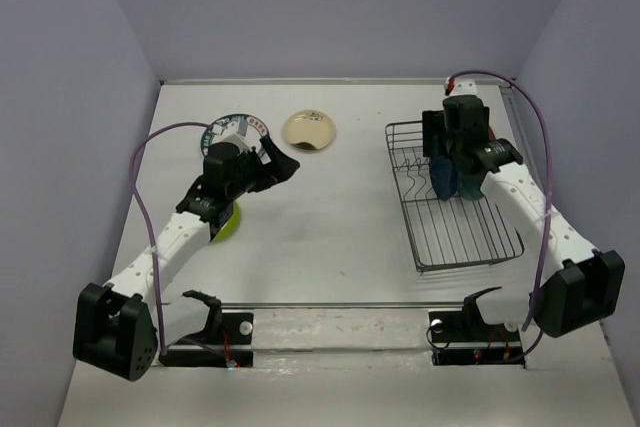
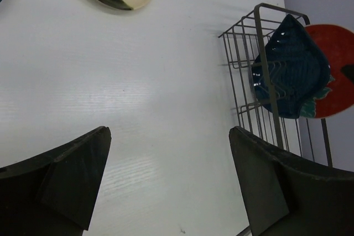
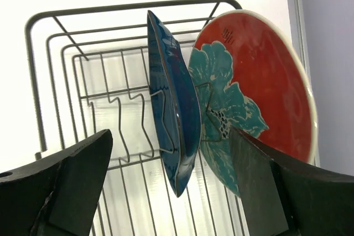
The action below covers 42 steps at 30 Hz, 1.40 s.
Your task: Load the plates into the dish rack
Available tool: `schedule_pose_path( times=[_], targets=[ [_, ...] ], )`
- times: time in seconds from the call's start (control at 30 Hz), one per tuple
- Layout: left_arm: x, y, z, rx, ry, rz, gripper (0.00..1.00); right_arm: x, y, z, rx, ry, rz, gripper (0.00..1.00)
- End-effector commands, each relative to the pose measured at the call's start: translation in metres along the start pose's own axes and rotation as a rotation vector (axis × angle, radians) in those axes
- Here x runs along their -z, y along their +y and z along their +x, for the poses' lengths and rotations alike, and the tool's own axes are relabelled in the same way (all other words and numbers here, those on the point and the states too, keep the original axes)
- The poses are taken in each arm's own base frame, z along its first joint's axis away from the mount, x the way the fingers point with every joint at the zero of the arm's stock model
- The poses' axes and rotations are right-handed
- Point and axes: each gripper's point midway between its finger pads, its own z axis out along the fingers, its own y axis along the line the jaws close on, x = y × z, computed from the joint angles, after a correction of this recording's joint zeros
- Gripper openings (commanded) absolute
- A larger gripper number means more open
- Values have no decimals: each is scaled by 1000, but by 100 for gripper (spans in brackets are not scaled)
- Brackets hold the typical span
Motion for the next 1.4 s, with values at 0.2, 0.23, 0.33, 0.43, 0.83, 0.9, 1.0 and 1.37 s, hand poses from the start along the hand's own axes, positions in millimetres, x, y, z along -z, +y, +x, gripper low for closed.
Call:
schedule_pose_path(
  times=[0.2, 0.23, 0.33, 0.43, 0.83, 0.9, 1.0, 1.37],
  targets=[
    [-61, -29, -42, -74, -146, -104, 93, 56, 6, -20, -156, -169, -175, 92],
    [-71, -21, -46, -77, -162, -147, 93, 63, 7, -21, -178, -191, -200, 91],
    [-86, -18, -56, -72, -199, -177, 90, 79, 14, -28, -229, -249, -279, 89],
    [-109, -4, -56, -34, -189, -214, 87, 101, 28, -32, -267, -322, -413, 85],
    [-181, 60, -70, 107, -241, -405, 71, 156, 67, -10, -327, -397, -783, 81],
    [-189, 66, -73, 112, -258, -424, 70, 159, 71, -5, -333, -394, -811, 80],
    [-200, 72, -68, 124, -245, -437, 68, 159, 73, 0, -335, -383, -821, 80],
    [-239, 81, -61, 149, -225, -437, 57, 157, 85, 2, -344, -363, -881, 79]
  ],
)
